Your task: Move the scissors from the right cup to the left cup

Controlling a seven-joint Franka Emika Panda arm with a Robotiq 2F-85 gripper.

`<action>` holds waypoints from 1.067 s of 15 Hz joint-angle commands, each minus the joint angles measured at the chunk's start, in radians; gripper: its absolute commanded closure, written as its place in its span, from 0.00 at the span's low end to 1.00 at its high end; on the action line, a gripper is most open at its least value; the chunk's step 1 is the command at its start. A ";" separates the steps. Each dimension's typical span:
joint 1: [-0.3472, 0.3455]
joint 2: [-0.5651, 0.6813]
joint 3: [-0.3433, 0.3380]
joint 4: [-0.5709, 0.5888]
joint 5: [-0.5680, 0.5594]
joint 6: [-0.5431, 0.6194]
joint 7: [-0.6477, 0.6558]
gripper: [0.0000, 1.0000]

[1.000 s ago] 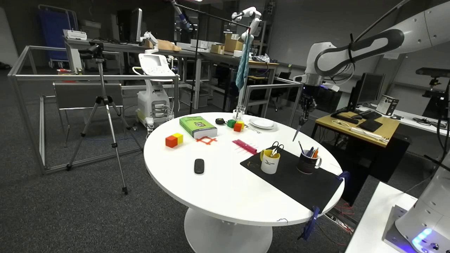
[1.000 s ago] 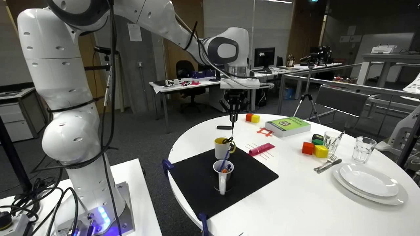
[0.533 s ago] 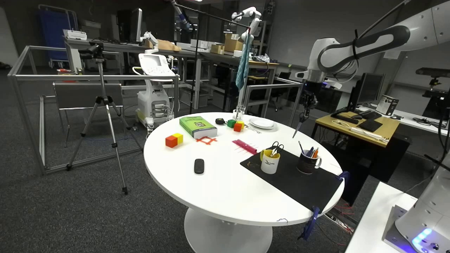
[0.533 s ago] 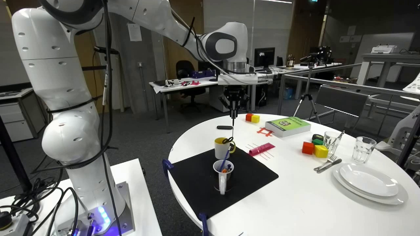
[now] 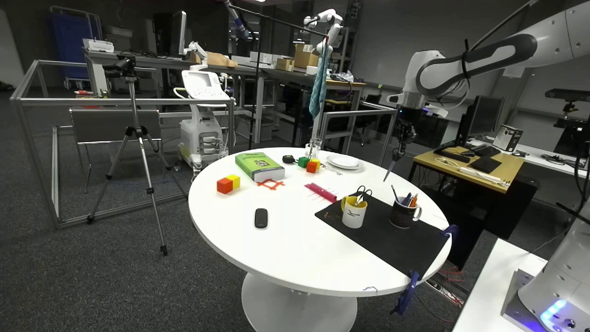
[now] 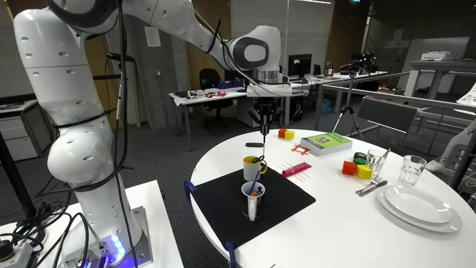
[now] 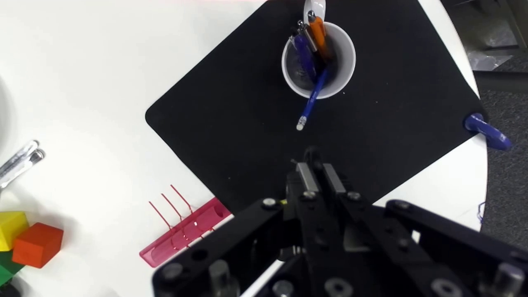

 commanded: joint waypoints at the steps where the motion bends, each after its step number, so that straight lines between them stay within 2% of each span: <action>1: 0.009 0.012 0.007 0.010 0.005 0.036 0.098 0.98; 8: 0.046 0.061 0.048 0.044 -0.007 0.139 0.427 0.98; 16: 0.074 0.090 0.081 0.081 0.037 0.166 0.738 0.98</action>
